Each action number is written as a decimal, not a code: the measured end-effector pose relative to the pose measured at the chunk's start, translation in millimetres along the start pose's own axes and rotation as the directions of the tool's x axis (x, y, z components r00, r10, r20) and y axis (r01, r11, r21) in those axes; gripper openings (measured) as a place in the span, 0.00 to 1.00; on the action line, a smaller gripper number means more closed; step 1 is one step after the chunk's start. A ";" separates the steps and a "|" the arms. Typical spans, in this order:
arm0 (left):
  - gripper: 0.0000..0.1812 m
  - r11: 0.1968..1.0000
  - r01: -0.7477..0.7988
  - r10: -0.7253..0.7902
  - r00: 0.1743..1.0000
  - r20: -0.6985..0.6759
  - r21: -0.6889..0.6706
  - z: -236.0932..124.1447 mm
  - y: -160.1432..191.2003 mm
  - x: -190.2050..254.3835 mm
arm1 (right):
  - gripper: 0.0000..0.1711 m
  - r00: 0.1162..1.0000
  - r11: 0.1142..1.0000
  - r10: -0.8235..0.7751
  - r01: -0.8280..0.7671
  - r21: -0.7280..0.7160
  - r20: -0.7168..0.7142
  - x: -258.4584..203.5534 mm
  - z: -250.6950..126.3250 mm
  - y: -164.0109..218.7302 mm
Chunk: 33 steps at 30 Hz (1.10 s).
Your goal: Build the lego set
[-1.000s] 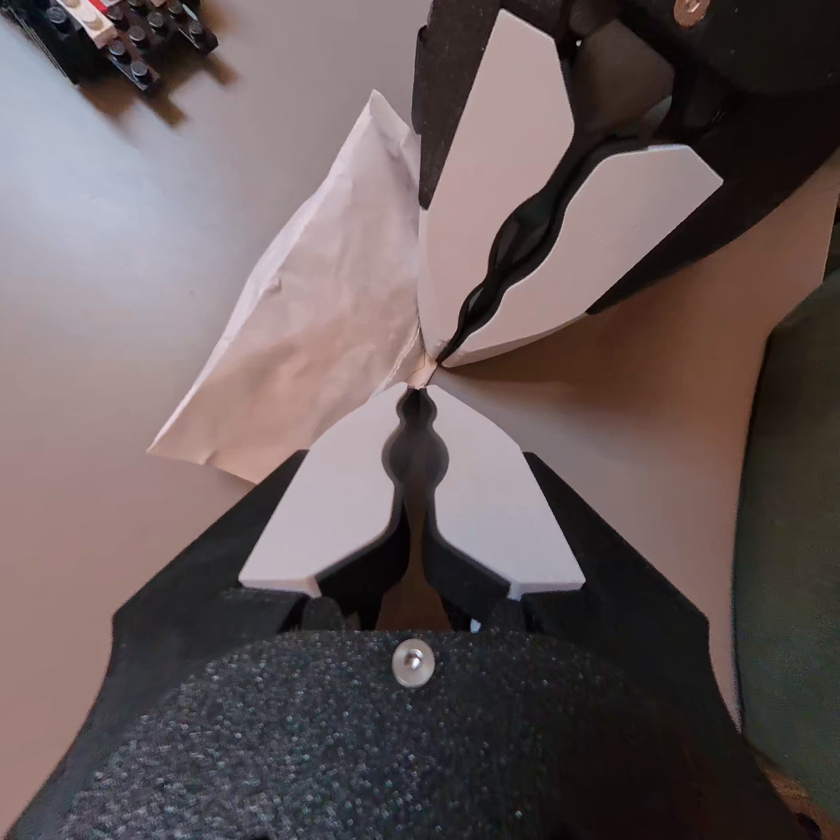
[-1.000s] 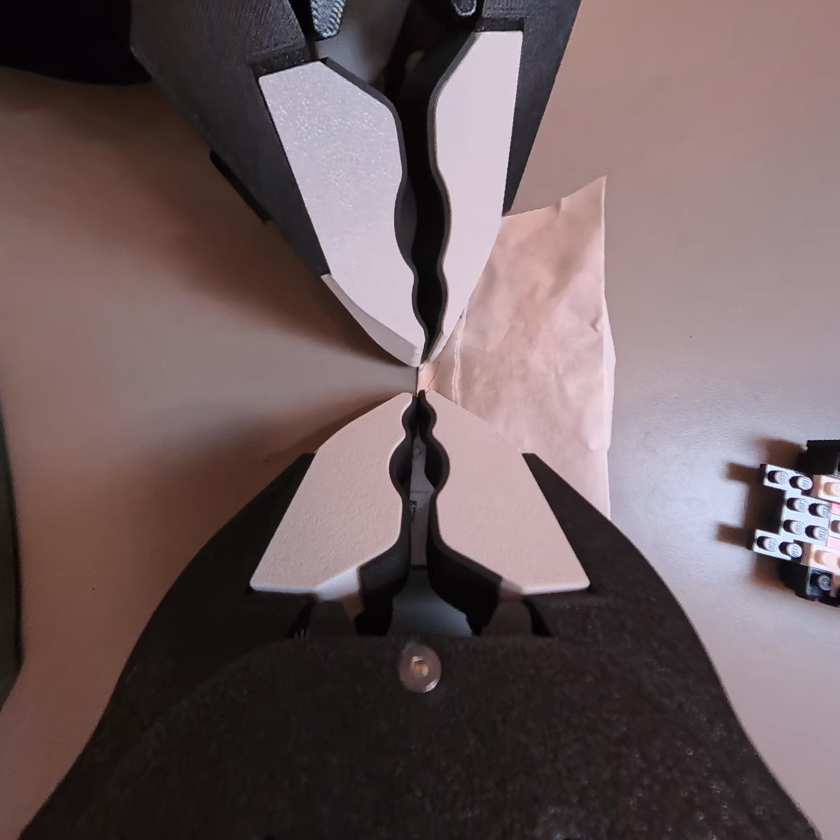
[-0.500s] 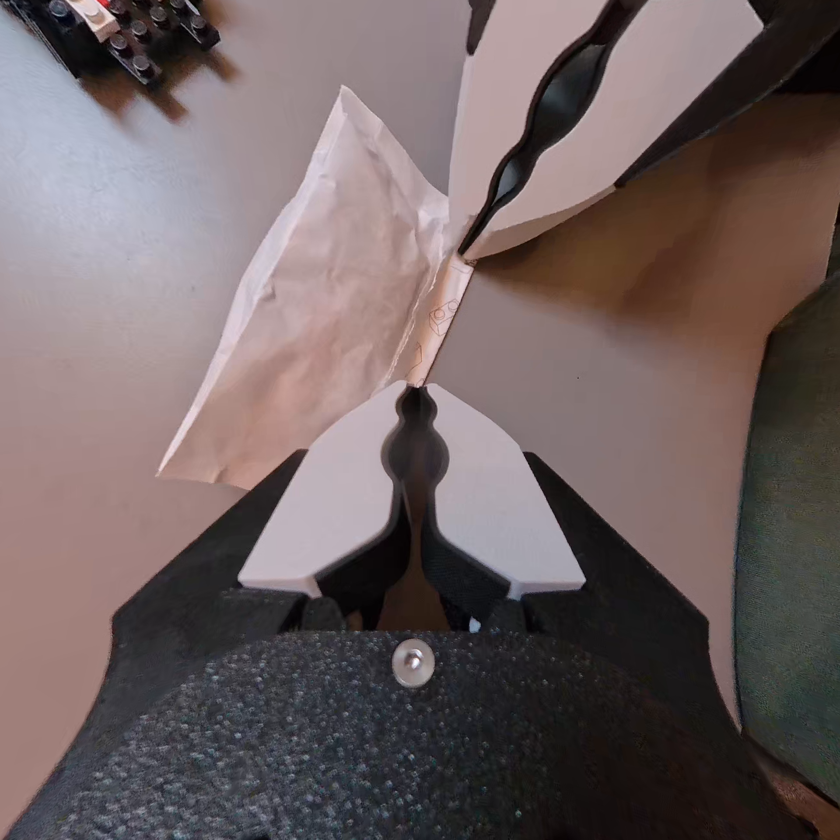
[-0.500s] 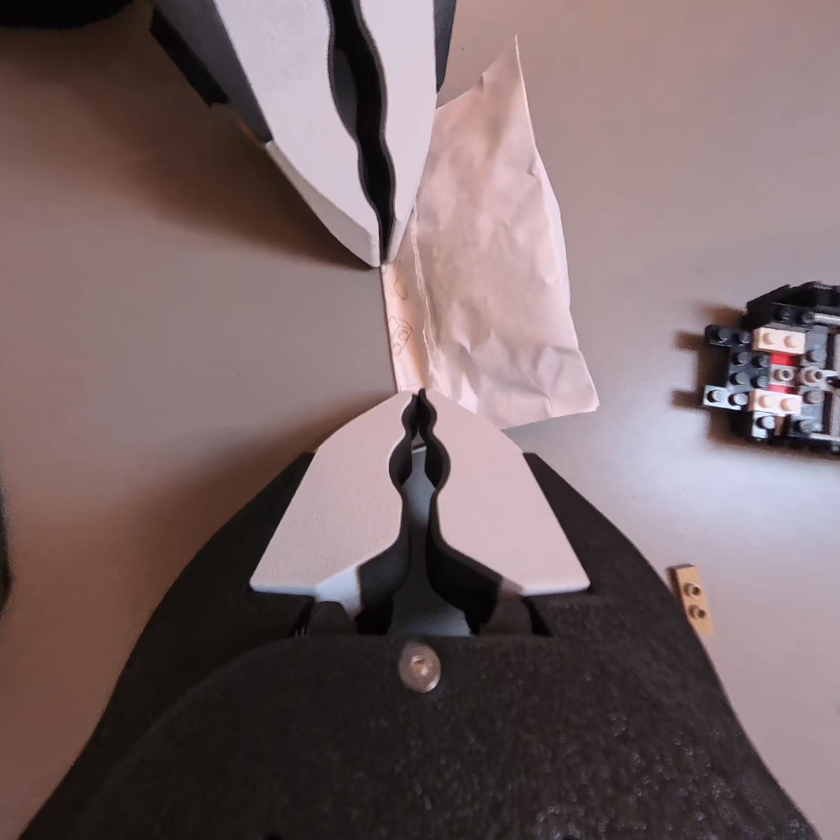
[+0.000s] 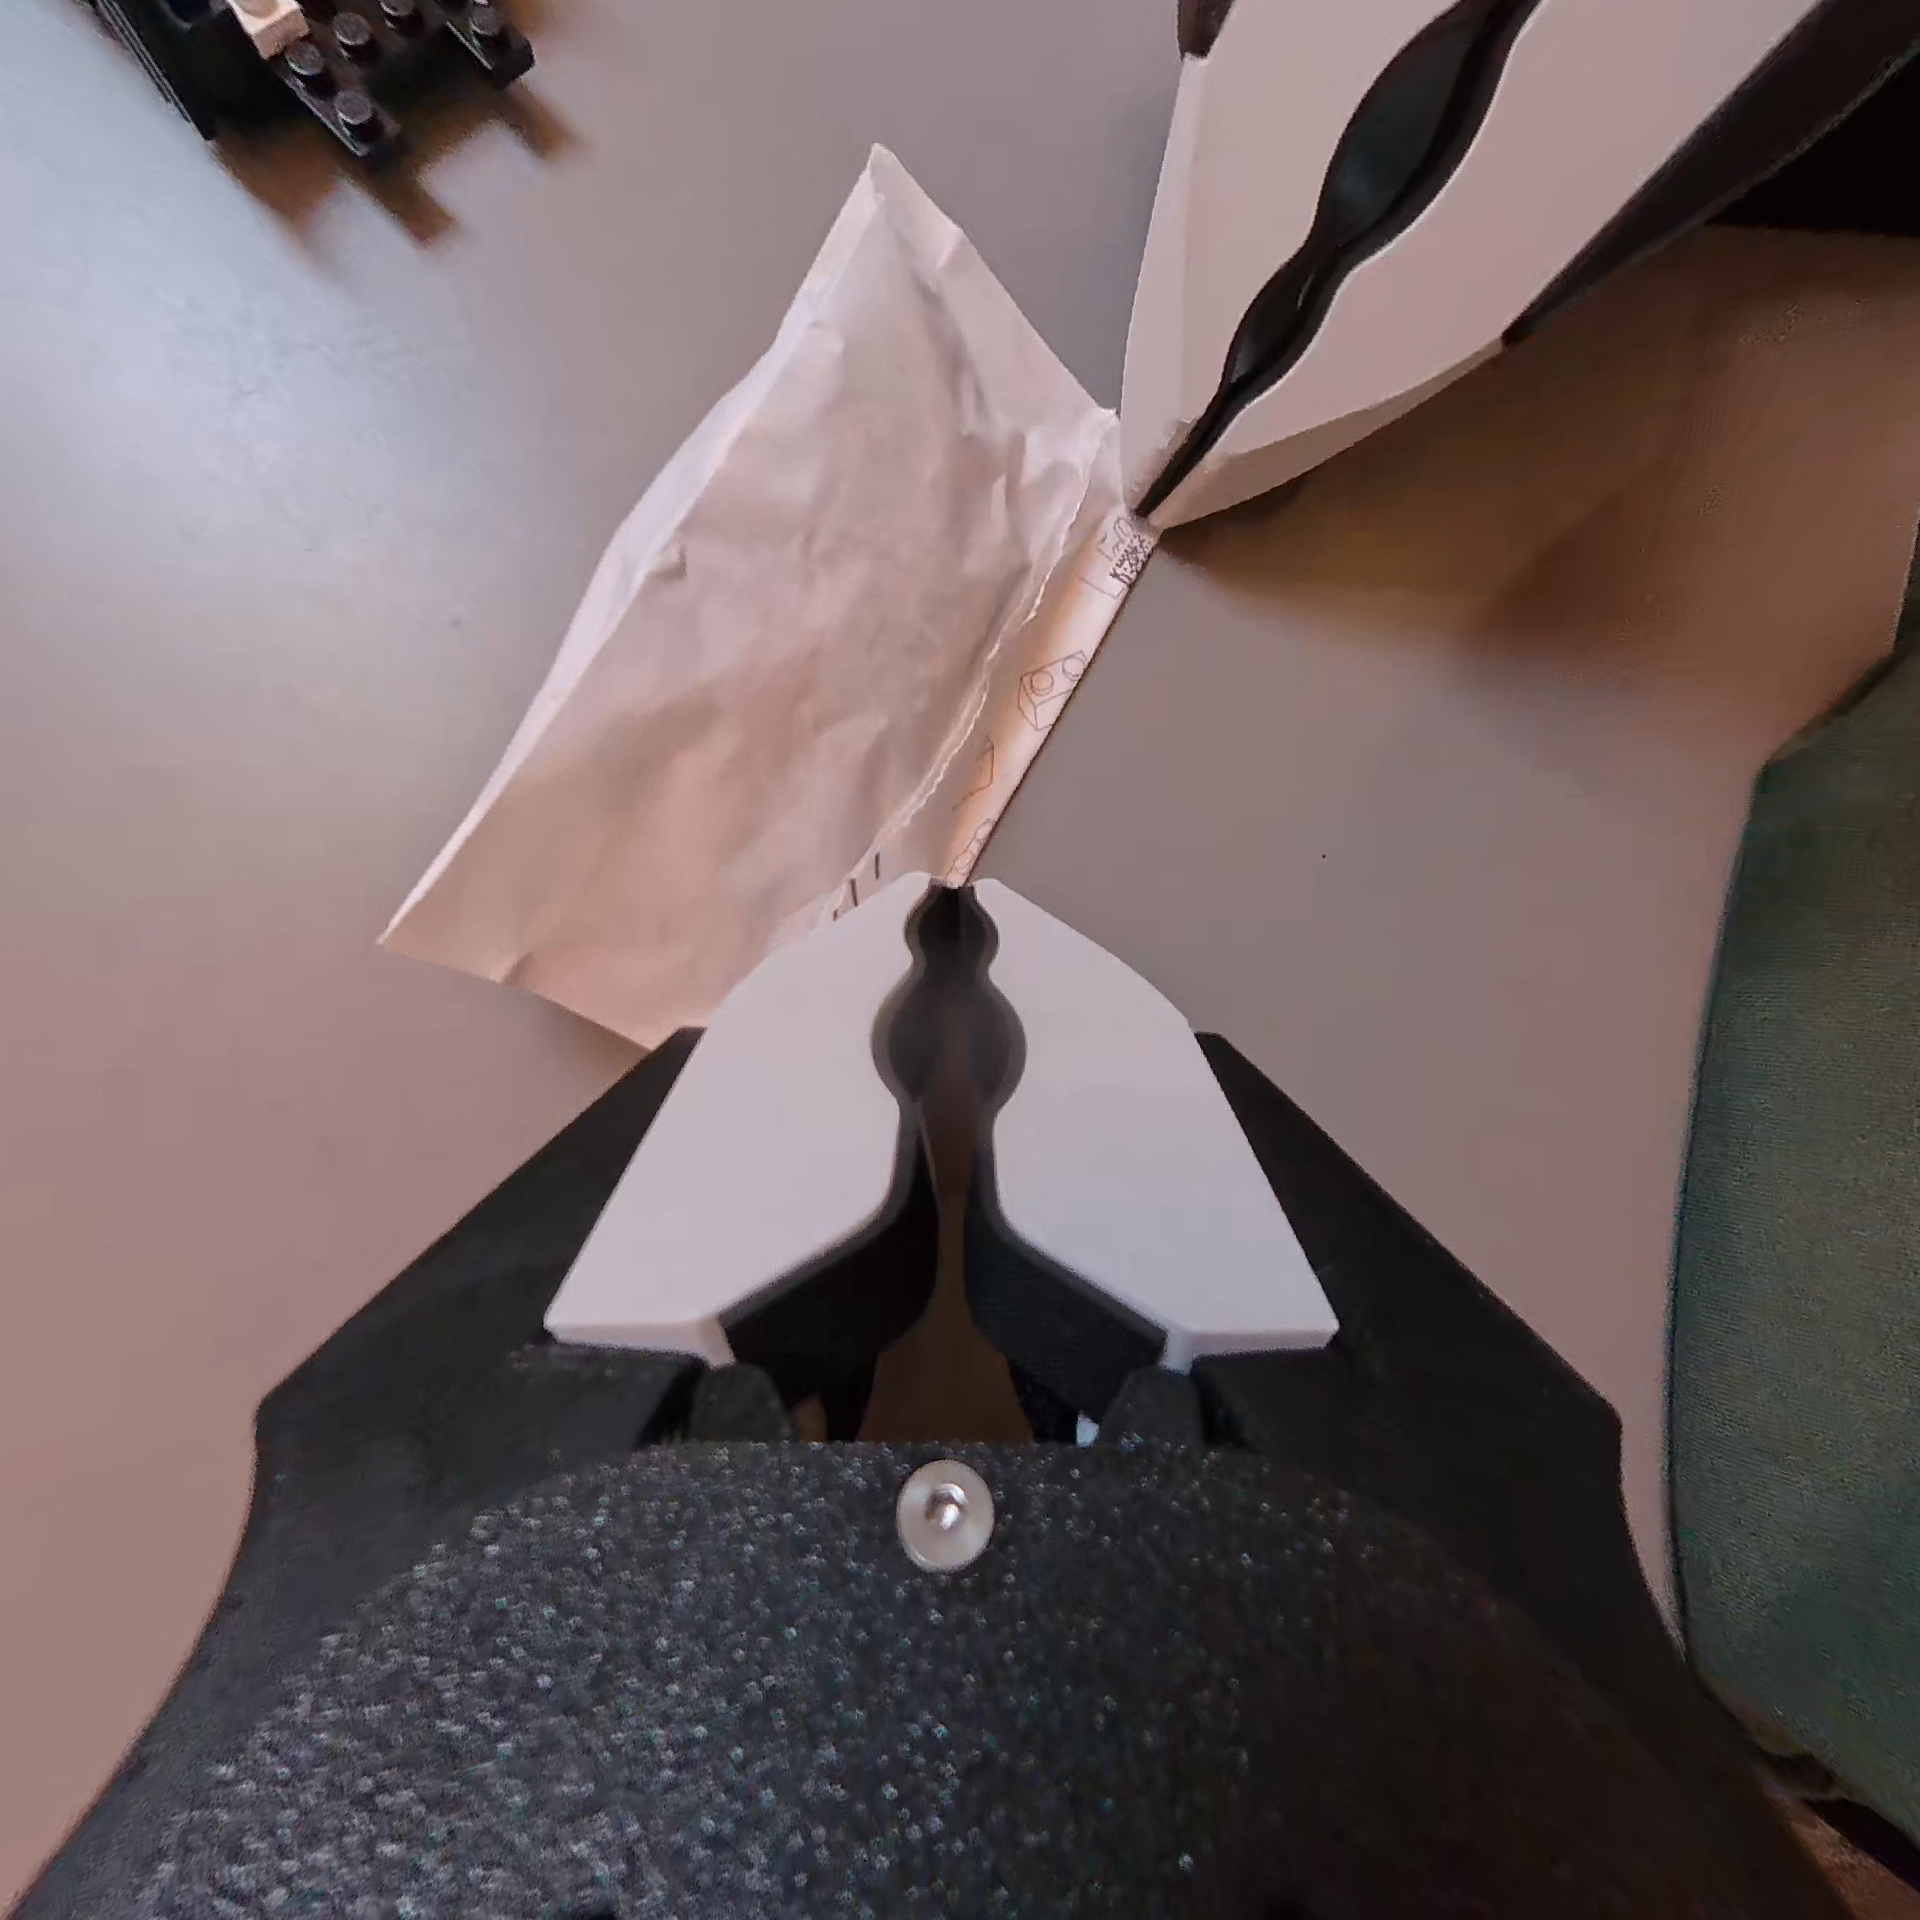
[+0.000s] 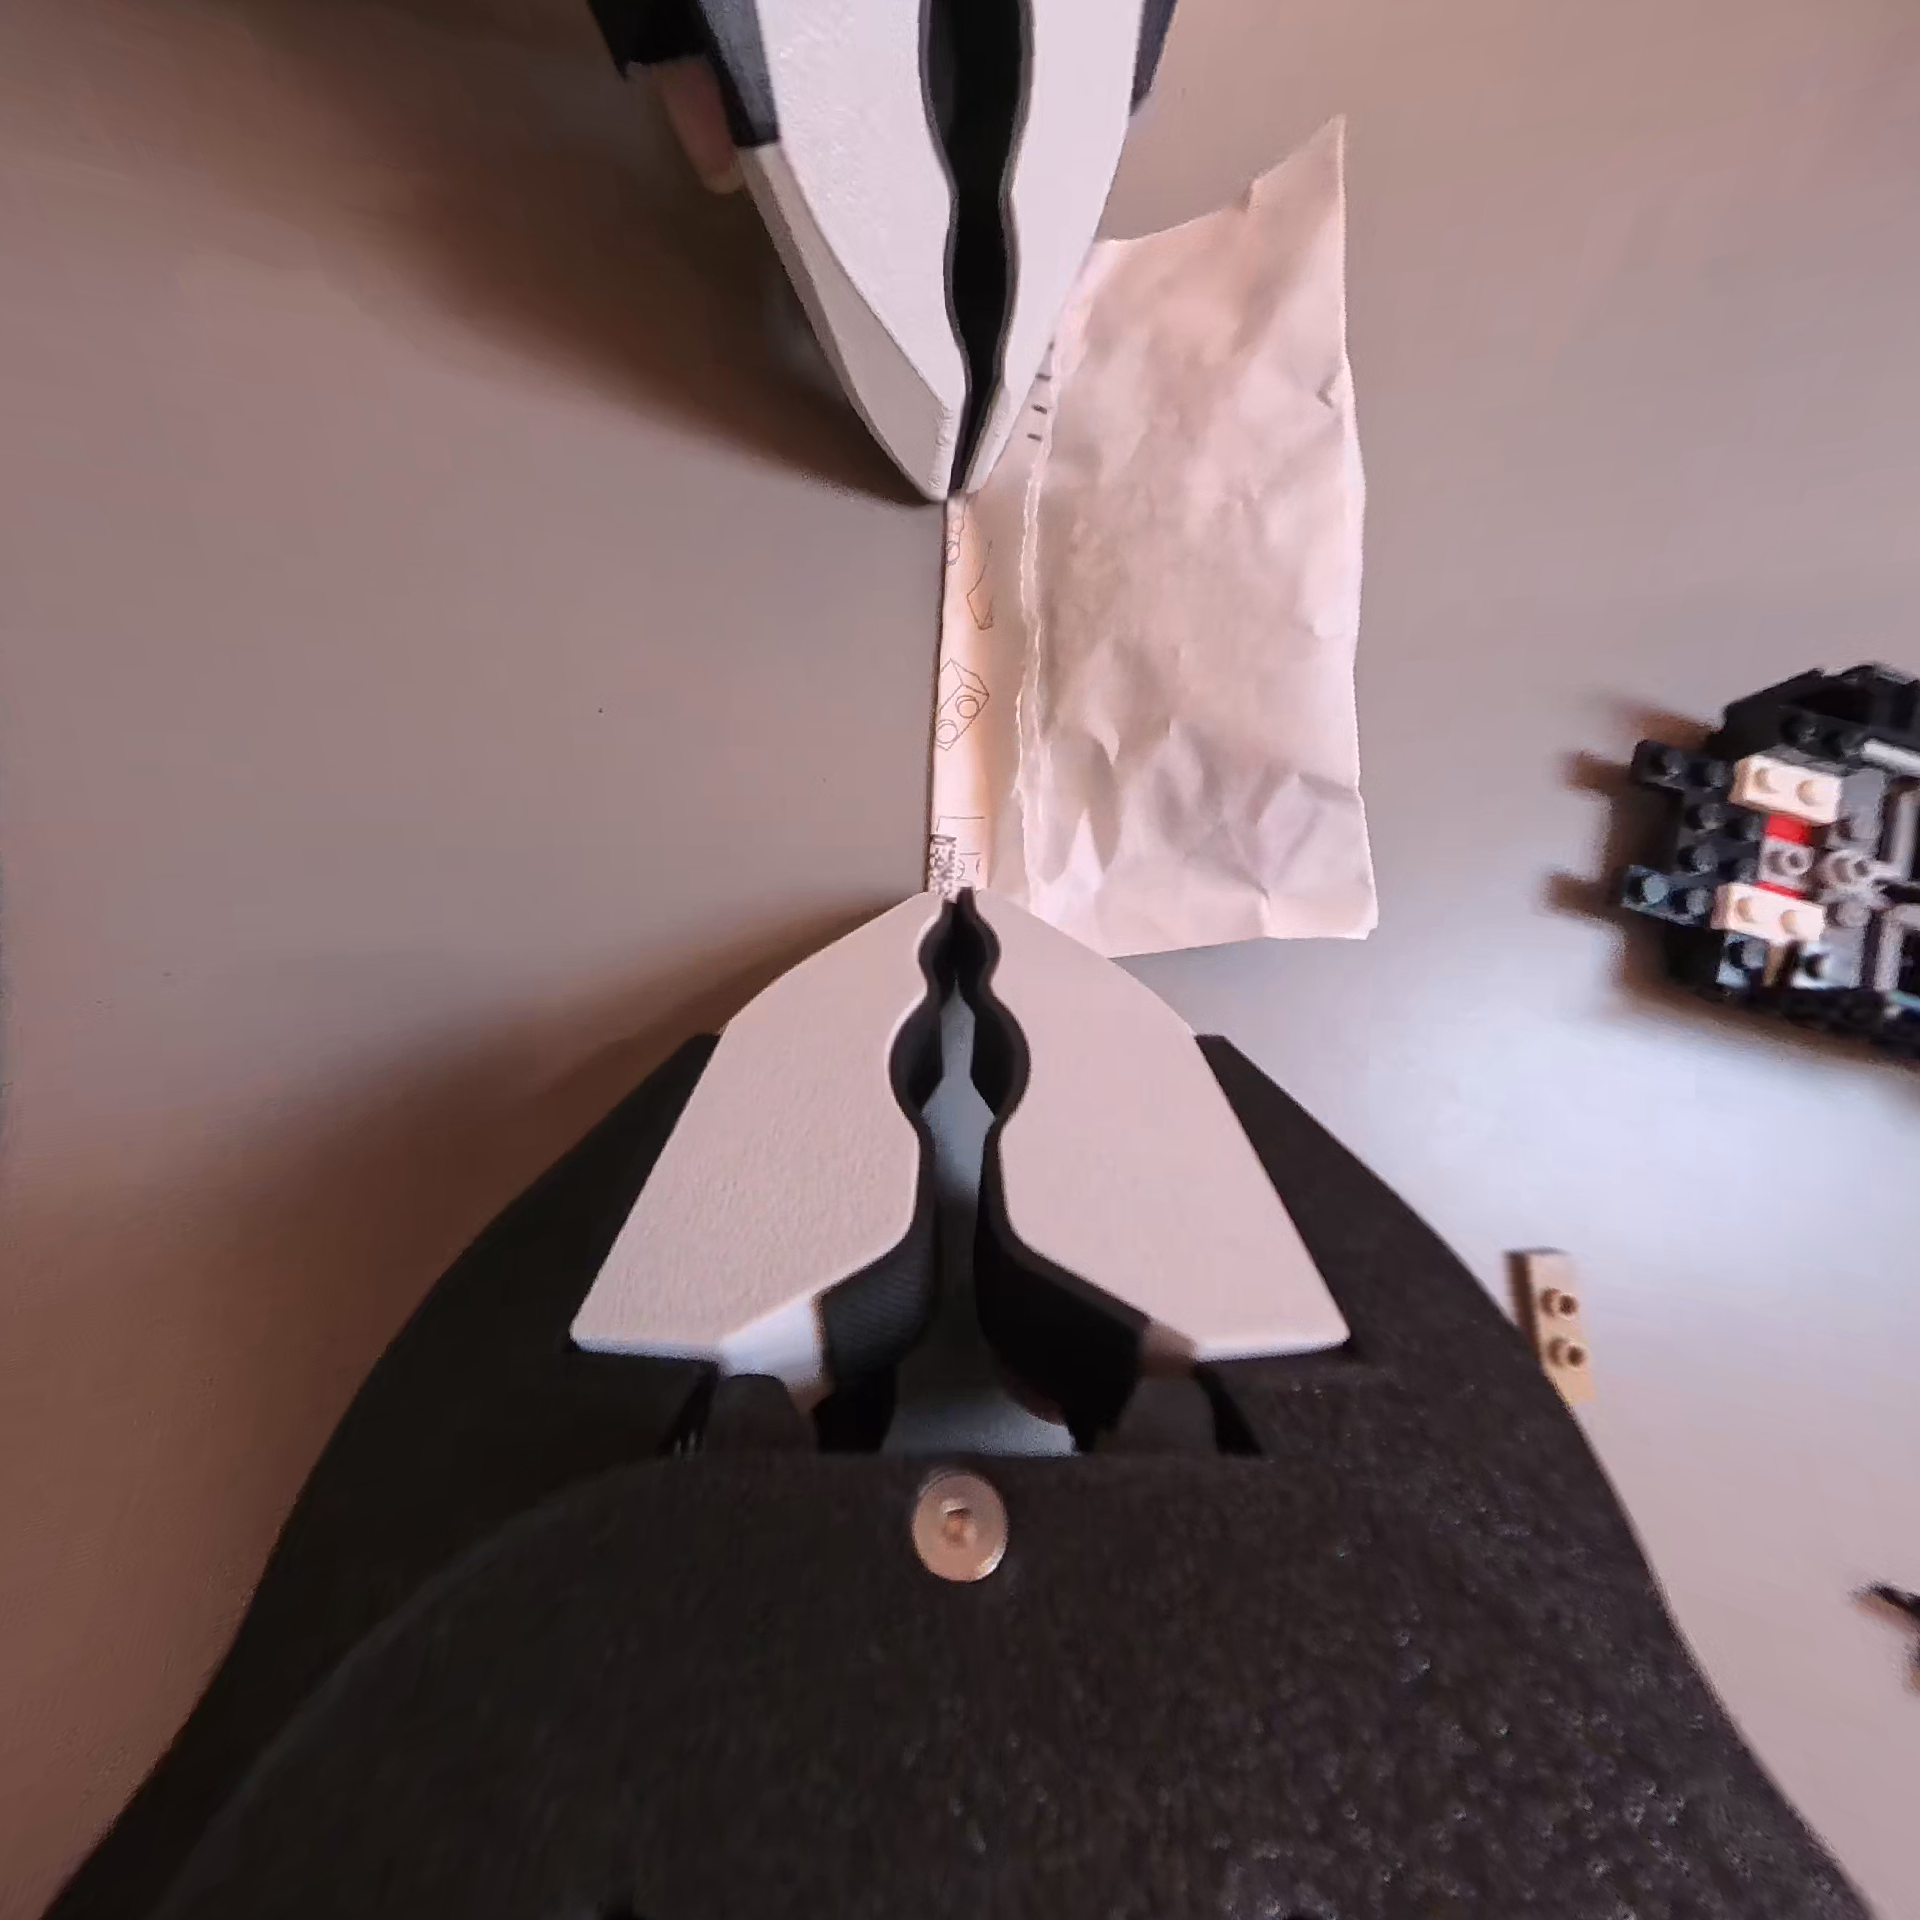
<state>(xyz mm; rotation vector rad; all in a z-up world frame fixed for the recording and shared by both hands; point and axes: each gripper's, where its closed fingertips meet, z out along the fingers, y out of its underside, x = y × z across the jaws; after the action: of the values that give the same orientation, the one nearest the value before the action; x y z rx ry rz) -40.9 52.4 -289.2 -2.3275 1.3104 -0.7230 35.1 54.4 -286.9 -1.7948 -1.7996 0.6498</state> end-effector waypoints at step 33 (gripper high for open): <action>0.32 0.919 -0.240 0.177 0.960 0.218 0.314 -47.0 -13.3 -4.8 | 0.23 0.633 0.771 -0.621 0.599 -0.217 -0.461 14.6 -8.1 -18.5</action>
<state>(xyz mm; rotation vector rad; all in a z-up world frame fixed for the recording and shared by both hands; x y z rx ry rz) -62.1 59.9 -245.6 -1.8979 1.2200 -0.5915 26.5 68.7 -268.3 -1.0822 -1.8601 -0.1438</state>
